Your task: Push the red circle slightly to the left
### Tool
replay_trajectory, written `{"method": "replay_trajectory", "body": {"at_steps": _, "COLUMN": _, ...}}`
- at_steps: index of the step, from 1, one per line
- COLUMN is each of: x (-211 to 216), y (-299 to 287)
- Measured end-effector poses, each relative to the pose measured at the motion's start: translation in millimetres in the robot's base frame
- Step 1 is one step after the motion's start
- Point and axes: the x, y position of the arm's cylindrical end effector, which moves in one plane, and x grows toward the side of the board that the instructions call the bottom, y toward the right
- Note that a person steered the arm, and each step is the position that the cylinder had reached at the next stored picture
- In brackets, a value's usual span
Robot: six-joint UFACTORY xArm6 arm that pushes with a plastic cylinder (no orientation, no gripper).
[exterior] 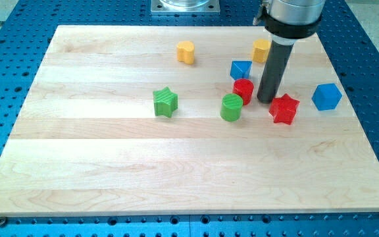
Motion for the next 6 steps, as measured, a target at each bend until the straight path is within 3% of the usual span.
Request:
{"method": "replay_trajectory", "body": {"at_steps": 2, "x": -4, "y": -76}}
{"method": "replay_trajectory", "body": {"at_steps": 4, "x": -4, "y": -56}}
{"method": "replay_trajectory", "body": {"at_steps": 6, "x": -32, "y": -38}}
